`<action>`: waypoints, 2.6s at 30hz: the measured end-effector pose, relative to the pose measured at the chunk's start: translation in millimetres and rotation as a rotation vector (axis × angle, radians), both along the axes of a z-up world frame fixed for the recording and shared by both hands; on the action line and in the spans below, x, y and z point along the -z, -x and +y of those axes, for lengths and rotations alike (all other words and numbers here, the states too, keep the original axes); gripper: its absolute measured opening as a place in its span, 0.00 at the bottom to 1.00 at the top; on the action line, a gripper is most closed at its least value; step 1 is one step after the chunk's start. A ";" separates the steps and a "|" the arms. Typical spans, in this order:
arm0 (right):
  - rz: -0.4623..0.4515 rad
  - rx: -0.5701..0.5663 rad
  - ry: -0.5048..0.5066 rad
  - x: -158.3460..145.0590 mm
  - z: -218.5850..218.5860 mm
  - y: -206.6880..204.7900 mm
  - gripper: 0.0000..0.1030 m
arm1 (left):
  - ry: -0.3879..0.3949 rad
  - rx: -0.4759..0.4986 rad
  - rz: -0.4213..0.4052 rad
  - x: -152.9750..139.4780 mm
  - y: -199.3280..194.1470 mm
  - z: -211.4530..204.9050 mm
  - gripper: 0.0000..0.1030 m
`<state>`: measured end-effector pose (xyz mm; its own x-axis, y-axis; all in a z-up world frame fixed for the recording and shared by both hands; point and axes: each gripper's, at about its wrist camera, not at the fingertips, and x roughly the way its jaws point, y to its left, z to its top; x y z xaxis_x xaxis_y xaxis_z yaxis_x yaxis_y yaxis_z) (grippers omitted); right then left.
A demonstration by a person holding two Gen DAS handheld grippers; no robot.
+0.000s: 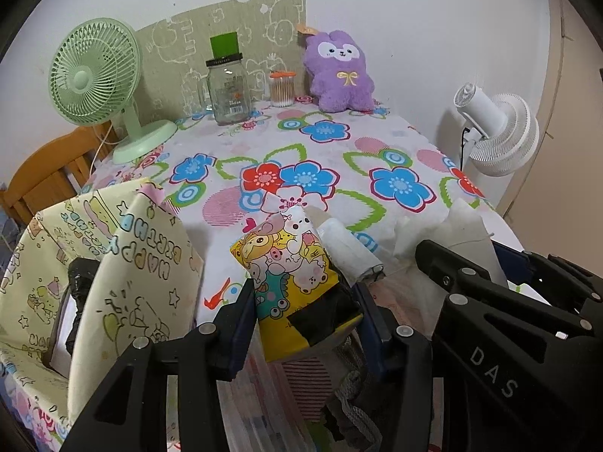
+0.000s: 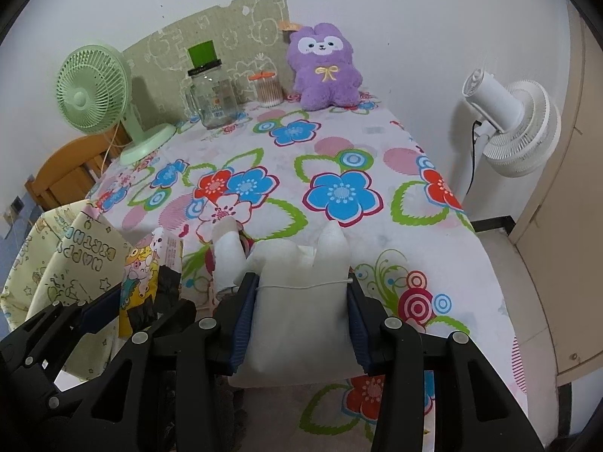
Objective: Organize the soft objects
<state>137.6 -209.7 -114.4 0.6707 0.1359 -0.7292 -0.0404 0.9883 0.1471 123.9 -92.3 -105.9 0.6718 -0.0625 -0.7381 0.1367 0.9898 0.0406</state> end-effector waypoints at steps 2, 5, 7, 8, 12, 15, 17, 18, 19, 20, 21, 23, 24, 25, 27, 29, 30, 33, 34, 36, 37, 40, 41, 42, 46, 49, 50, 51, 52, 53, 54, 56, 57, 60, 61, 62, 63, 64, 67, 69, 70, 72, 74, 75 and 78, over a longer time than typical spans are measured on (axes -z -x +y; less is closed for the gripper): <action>-0.009 0.003 0.003 -3.1 0.3 2.6 0.46 | 0.001 0.001 -0.007 -2.5 2.1 -0.2 0.49; -0.022 0.006 0.006 -8.5 0.1 6.9 0.46 | 0.003 0.004 -0.020 -7.5 5.8 -0.5 0.49; -0.032 0.005 0.008 -12.6 0.0 10.7 0.46 | 0.003 0.006 -0.029 -10.4 8.3 -0.4 0.49; -0.036 0.006 0.009 -14.4 0.0 12.1 0.46 | 0.003 0.007 -0.035 -12.6 10.2 -0.6 0.49; -0.057 0.007 0.014 -22.6 1.5 19.2 0.46 | 0.004 0.011 -0.056 -19.2 16.8 0.4 0.49; -0.073 0.007 0.018 -29.0 2.9 25.2 0.46 | 0.004 0.013 -0.072 -24.7 22.6 0.5 0.49; -0.085 0.008 0.019 -33.5 3.6 29.7 0.46 | 0.002 0.015 -0.085 -28.7 26.1 0.4 0.49; -0.090 0.008 0.020 -35.7 4.3 31.9 0.46 | 0.002 0.018 -0.092 -31.2 28.3 0.3 0.49; -0.097 0.008 0.021 -38.3 4.9 34.2 0.46 | 0.002 0.020 -0.096 -32.9 30.0 0.5 0.49; -0.102 0.008 0.023 -40.5 5.2 35.9 0.46 | 0.002 0.022 -0.104 -35.5 32.5 0.5 0.49; -0.108 0.008 0.024 -42.6 5.6 38.0 0.46 | 0.002 0.024 -0.110 -37.5 34.7 0.9 0.49; -0.120 0.009 0.027 -47.5 6.6 42.8 0.46 | 0.003 0.028 -0.122 -42.1 38.9 1.2 0.49; -0.125 0.009 0.028 -49.7 7.0 44.8 0.46 | 0.003 0.031 -0.127 -43.6 40.1 1.5 0.49; -0.132 0.009 0.028 -52.4 7.5 47.2 0.46 | 0.004 0.032 -0.133 -45.5 41.5 1.4 0.49; -0.144 0.012 0.032 -56.6 8.5 50.9 0.46 | 0.005 0.034 -0.146 -49.9 45.4 2.2 0.49; -0.157 0.012 0.035 -61.8 9.9 54.9 0.46 | 0.007 0.038 -0.159 -54.2 48.3 3.2 0.49; -0.161 0.012 0.037 -63.3 10.4 55.5 0.46 | 0.008 0.038 -0.163 -55.8 48.6 3.2 0.49; -0.177 0.012 0.045 -70.1 13.2 60.9 0.46 | 0.011 0.041 -0.176 -61.6 52.5 5.1 0.49; -0.181 0.011 0.045 -72.6 13.9 62.5 0.46 | 0.011 0.042 -0.181 -63.6 54.5 6.1 0.49; -0.191 0.010 0.048 -77.5 15.3 65.7 0.46 | 0.013 0.043 -0.189 -68.2 56.6 7.0 0.49; -0.195 0.009 0.048 -79.5 16.2 67.0 0.46 | 0.013 0.044 -0.193 -70.5 57.3 7.9 0.49; -0.208 0.006 0.050 -86.3 19.0 71.2 0.46 | 0.015 0.045 -0.207 -77.1 61.9 9.7 0.49; -0.213 0.004 0.051 -88.4 20.2 72.0 0.46 | 0.016 0.045 -0.212 -79.1 62.8 10.6 0.49; -0.218 0.002 0.053 -90.5 21.5 73.3 0.46 | 0.017 0.046 -0.216 -80.9 63.7 12.0 0.49; -0.228 -0.004 0.055 -97.3 27.1 75.6 0.46 | 0.016 0.045 -0.223 -85.3 65.6 17.3 0.49; -0.231 -0.009 0.059 -100.8 32.6 76.0 0.46 | 0.012 0.046 -0.225 -87.5 66.7 20.5 0.49; -0.233 -0.011 0.060 -101.6 34.2 76.4 0.46 | 0.010 0.048 -0.226 -88.2 66.8 21.6 0.49; -0.234 -0.014 0.062 -102.8 36.6 76.5 0.46 | 0.007 0.049 -0.227 -88.9 67.0 23.0 0.49; -0.236 -0.016 0.065 -104.2 39.1 76.8 0.46 | 0.006 0.048 -0.229 -89.6 66.9 24.9 0.49; -0.238 -0.018 0.068 -105.3 41.1 76.7 0.46 | 0.007 0.047 -0.229 -90.3 67.0 27.3 0.49; -0.238 -0.021 0.069 -106.5 43.8 76.1 0.46 | 0.006 0.047 -0.229 -91.1 67.1 29.3 0.49; -0.238 -0.026 0.070 -107.9 48.6 75.3 0.46 | 0.004 0.046 -0.231 -92.3 66.6 34.3 0.49; -0.238 -0.029 0.072 -108.4 51.4 74.7 0.46 | 0.003 0.046 -0.232 -92.5 66.1 37.0 0.49; -0.241 -0.041 0.081 -109.3 61.2 72.9 0.46 | -0.009 0.044 -0.241 -92.4 65.2 44.7 0.49; -0.242 -0.043 0.084 -109.2 64.0 72.7 0.46 | -0.012 0.044 -0.241 -92.1 64.5 47.4 0.49; -0.243 -0.044 0.087 -109.3 66.7 71.7 0.46 | -0.014 0.043 -0.241 -92.0 63.5 50.6 0.49; -0.242 -0.047 0.089 -109.5 69.8 70.6 0.46 | -0.015 0.042 -0.241 -91.8 62.5 53.8 0.49; -0.242 -0.051 0.091 -109.3 74.0 69.4 0.46 | -0.016 0.040 -0.240 -91.5 61.7 56.2 0.49; -0.245 -0.063 0.096 -109.0 84.3 66.1 0.46 | -0.020 0.035 -0.242 -90.6 60.0 65.4 0.49; -0.247 -0.070 0.095 -108.3 90.0 64.6 0.46 | -0.023 0.027 -0.242 -89.4 58.1 72.4 0.49; -0.247 -0.075 0.095 -107.7 93.5 63.5 0.46 | -0.024 0.024 -0.240 -88.5 57.6 74.3 0.49; -0.246 -0.085 0.096 -106.7 100.6 60.8 0.46 | -0.028 0.018 -0.236 -86.7 55.9 80.6 0.49; -0.243 -0.097 0.096 -105.4 108.3 57.5 0.46 | -0.033 0.012 -0.233 -85.8 54.7 86.6 0.49; -0.243 -0.102 0.095 -105.2 111.7 56.3 0.46 | -0.034 0.009 -0.234 -85.4 54.2 90.0 0.49; -0.245 -0.120 0.097 -104.6 121.9 52.5 0.46 | -0.038 -0.003 -0.232 -83.9 51.7 99.6 0.49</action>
<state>85.1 -87.8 -9.7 0.8120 0.1621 -0.5607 -0.1802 0.9834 0.0233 72.1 7.3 -21.9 0.8240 -0.0356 -0.5654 0.1165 0.9874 0.1076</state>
